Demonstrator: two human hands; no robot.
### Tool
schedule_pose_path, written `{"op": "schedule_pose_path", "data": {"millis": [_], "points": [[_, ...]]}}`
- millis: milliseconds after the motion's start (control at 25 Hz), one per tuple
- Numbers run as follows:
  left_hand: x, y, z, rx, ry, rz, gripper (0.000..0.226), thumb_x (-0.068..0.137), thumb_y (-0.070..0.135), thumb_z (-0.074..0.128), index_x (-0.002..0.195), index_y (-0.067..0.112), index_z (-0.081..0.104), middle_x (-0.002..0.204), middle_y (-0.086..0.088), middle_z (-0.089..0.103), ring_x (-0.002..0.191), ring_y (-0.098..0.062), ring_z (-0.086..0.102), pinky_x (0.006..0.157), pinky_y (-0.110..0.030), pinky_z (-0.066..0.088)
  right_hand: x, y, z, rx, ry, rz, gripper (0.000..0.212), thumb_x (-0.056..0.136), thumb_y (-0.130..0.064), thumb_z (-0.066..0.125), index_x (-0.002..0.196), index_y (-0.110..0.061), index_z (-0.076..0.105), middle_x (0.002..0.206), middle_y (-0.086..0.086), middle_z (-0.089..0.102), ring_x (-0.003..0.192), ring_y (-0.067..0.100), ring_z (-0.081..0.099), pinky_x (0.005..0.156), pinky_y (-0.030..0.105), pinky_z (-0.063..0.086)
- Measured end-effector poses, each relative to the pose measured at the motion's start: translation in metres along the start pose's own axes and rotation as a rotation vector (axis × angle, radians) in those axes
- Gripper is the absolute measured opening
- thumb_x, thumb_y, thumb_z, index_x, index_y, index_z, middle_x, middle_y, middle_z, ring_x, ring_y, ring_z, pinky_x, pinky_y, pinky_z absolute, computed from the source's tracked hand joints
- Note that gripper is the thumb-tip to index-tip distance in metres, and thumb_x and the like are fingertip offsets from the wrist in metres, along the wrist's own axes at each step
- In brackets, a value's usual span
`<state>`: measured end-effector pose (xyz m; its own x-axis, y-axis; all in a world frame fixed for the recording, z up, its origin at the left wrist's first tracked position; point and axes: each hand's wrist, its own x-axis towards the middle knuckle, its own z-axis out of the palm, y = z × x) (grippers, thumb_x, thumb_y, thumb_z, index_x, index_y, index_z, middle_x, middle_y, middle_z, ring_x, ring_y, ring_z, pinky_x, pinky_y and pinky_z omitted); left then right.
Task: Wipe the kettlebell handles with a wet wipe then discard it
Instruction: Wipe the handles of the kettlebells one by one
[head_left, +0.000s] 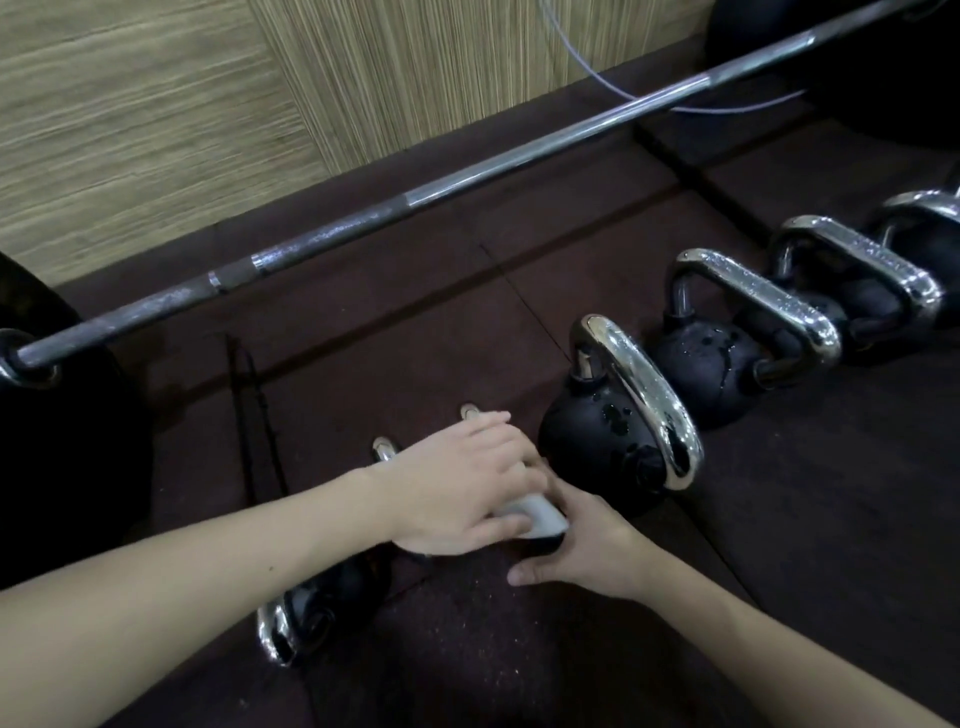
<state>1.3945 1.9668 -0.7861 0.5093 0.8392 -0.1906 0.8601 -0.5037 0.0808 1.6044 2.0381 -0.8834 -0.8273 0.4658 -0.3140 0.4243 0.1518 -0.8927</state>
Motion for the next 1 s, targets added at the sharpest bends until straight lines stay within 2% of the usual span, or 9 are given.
{"op": "schedule_pose_path", "data": {"millis": [160, 240, 400, 480, 600, 680, 760, 920, 1000], "points": [[0.02, -0.014, 0.002, -0.186, 0.127, -0.289, 0.048, 0.105, 0.063, 0.035, 0.09, 0.032, 0.069, 0.085, 0.015, 0.056, 0.093, -0.01, 0.052, 0.107, -0.037, 0.041, 0.0, 0.001, 0.0, -0.027, -0.018, 0.007, 0.138, 0.059, -0.061, 0.097, 0.167, -0.04, 0.014, 0.172, -0.027, 0.012, 0.156, -0.01, 0.009, 0.131, 0.026, 0.015], [0.023, -0.01, 0.01, -0.152, 0.178, -0.323, 0.046, 0.103, 0.061, 0.041, 0.087, 0.03, 0.071, 0.08, 0.013, 0.056, 0.087, -0.01, 0.049, 0.101, -0.038, 0.043, 0.0, 0.001, -0.001, -0.028, -0.02, 0.005, 0.136, 0.06, -0.06, 0.097, 0.166, -0.041, 0.015, 0.172, -0.027, 0.013, 0.157, -0.009, 0.009, 0.132, 0.027, 0.015], [0.007, 0.0, 0.011, -0.009, 0.202, 0.02, 0.033, 0.106, 0.051, 0.048, 0.111, 0.026, 0.068, 0.098, 0.004, 0.061, 0.095, -0.021, 0.054, 0.105, -0.041, 0.042, 0.0, 0.003, -0.002, -0.022, -0.014, 0.023, 0.136, 0.058, -0.062, 0.097, 0.166, -0.039, 0.019, 0.172, -0.024, 0.016, 0.157, -0.008, 0.011, 0.132, 0.034, 0.02], [0.006, -0.011, 0.008, -0.004, 0.141, 0.068, 0.037, 0.108, 0.053, 0.04, 0.118, 0.027, 0.064, 0.104, 0.003, 0.06, 0.1, -0.021, 0.054, 0.108, -0.039, 0.04, 0.0, 0.001, -0.001, -0.033, -0.01, 0.016, 0.136, 0.058, -0.062, 0.097, 0.166, -0.041, 0.016, 0.172, -0.026, 0.013, 0.157, -0.009, 0.008, 0.133, 0.032, 0.018], [0.016, -0.033, 0.008, -0.162, 0.118, -0.169, 0.036, 0.11, 0.044, 0.035, 0.096, 0.024, 0.062, 0.092, 0.008, 0.053, 0.091, -0.015, 0.051, 0.095, -0.035, 0.042, 0.0, -0.002, -0.002, -0.065, 0.002, 0.026, 0.136, 0.058, -0.059, 0.097, 0.166, -0.043, 0.014, 0.171, -0.03, 0.009, 0.156, -0.012, 0.006, 0.131, 0.025, 0.014], [0.021, -0.047, 0.006, -0.594, 0.133, -0.464, 0.035, 0.11, 0.029, 0.041, 0.081, 0.015, 0.053, 0.085, 0.007, 0.05, 0.086, -0.011, 0.048, 0.084, -0.03, 0.04, -0.001, -0.001, -0.002, -0.075, -0.003, 0.031, 0.136, 0.06, -0.057, 0.097, 0.166, -0.041, 0.014, 0.169, -0.033, 0.006, 0.154, -0.016, 0.003, 0.128, 0.017, 0.01], [0.028, -0.052, 0.0, -0.758, 0.069, -0.639, 0.033, 0.109, 0.026, 0.044, 0.084, 0.006, 0.055, 0.088, 0.003, 0.053, 0.091, -0.013, 0.051, 0.084, -0.028, 0.042, -0.001, 0.0, -0.004, -0.077, -0.009, 0.025, 0.136, 0.061, -0.055, 0.097, 0.166, -0.038, 0.014, 0.168, -0.034, 0.004, 0.152, -0.019, 0.001, 0.124, 0.01, 0.007], [0.009, -0.015, 0.004, -0.046, 0.066, -0.135, 0.031, 0.108, 0.044, 0.038, 0.106, 0.027, 0.063, 0.1, 0.011, 0.056, 0.1, -0.017, 0.054, 0.103, -0.04, 0.045, 0.001, 0.0, -0.004, -0.085, -0.01, 0.029, 0.138, 0.056, -0.063, 0.097, 0.167, -0.035, 0.019, 0.171, -0.028, 0.015, 0.155, -0.014, 0.01, 0.131, 0.022, 0.014], [0.003, 0.005, 0.01, 0.091, 0.095, 0.06, 0.032, 0.106, 0.045, 0.044, 0.12, 0.024, 0.063, 0.119, 0.005, 0.064, 0.113, -0.022, 0.057, 0.114, -0.046, 0.041, 0.0, 0.0, -0.004, -0.052, -0.02, 0.037, 0.14, 0.054, -0.063, 0.098, 0.166, -0.035, 0.02, 0.171, -0.024, 0.02, 0.156, -0.009, 0.014, 0.132, 0.031, 0.02]]}}
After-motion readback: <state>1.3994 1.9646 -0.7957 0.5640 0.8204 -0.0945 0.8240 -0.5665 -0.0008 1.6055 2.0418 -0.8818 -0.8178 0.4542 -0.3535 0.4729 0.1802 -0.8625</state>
